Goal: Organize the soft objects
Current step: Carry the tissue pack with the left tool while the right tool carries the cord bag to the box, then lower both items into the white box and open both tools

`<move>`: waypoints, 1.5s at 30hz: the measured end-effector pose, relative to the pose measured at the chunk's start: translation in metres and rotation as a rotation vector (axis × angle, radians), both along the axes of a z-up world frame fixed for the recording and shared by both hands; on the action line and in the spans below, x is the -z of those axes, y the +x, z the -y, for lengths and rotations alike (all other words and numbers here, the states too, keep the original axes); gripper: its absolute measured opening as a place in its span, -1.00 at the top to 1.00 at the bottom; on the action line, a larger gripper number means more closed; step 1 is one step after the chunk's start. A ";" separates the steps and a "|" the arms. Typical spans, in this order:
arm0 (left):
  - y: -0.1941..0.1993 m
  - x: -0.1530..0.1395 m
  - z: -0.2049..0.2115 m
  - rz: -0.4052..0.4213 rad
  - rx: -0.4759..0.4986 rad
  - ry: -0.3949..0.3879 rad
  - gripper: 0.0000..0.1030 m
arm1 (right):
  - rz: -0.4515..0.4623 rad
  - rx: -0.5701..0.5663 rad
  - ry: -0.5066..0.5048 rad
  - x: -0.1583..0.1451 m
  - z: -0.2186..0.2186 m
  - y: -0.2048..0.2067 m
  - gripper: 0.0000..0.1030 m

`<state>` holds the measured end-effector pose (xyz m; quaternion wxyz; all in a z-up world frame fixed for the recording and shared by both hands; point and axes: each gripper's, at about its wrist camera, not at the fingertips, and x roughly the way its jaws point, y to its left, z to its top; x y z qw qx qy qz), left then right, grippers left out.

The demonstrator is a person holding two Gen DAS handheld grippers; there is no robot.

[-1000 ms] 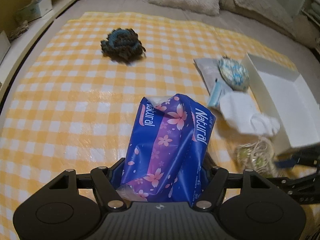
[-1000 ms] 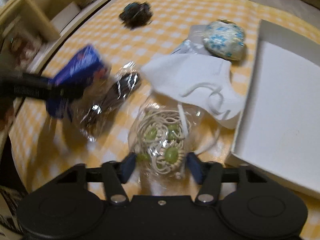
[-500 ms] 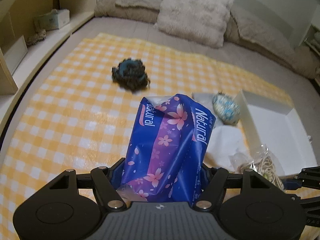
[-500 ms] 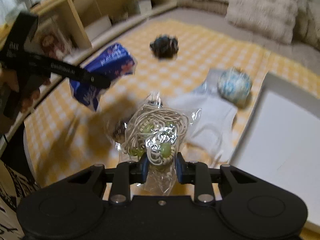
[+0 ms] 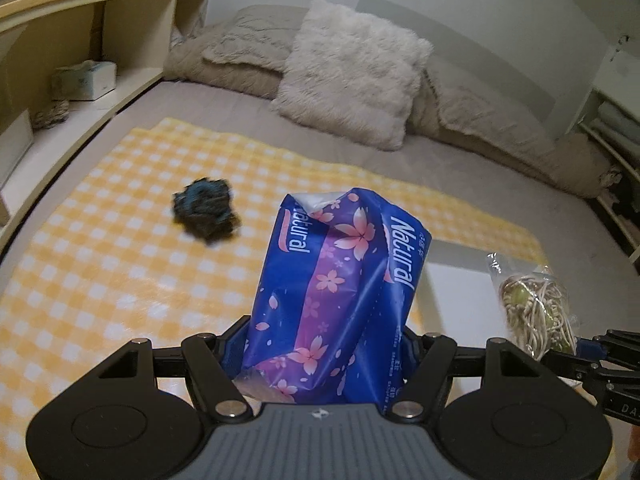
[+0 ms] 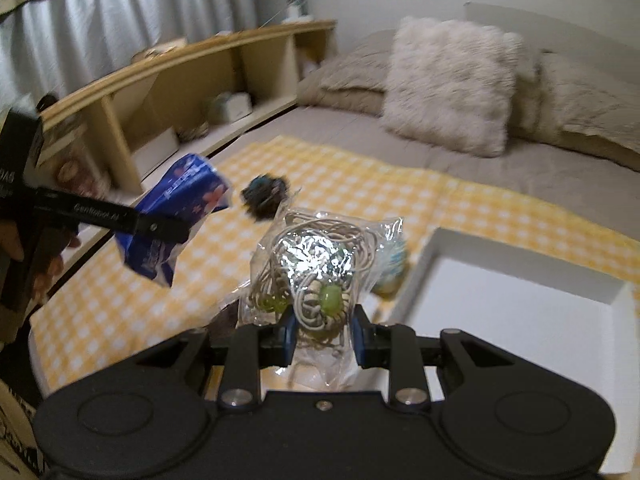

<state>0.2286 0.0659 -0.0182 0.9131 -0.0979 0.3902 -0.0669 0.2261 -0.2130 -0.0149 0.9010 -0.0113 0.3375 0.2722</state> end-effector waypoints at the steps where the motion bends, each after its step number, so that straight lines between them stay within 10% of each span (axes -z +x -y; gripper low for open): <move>1: 0.002 -0.001 0.006 0.005 0.008 -0.010 -0.36 | 0.008 0.020 0.001 -0.002 0.007 0.000 0.45; 13: 0.033 0.007 0.096 -0.007 0.124 -0.163 -0.36 | 0.031 0.258 0.009 0.000 0.089 0.005 0.45; 27: 0.067 0.078 0.190 -0.227 0.151 -0.353 -0.39 | -0.042 0.341 -0.066 0.031 0.132 0.013 0.45; 40: 0.082 0.107 0.187 -0.297 0.115 -0.273 -0.78 | -0.135 0.306 -0.156 0.070 0.127 0.037 0.45; 45: 0.079 0.094 0.186 -0.263 0.181 -0.235 -0.63 | -0.194 0.299 -0.191 0.087 0.120 0.048 0.45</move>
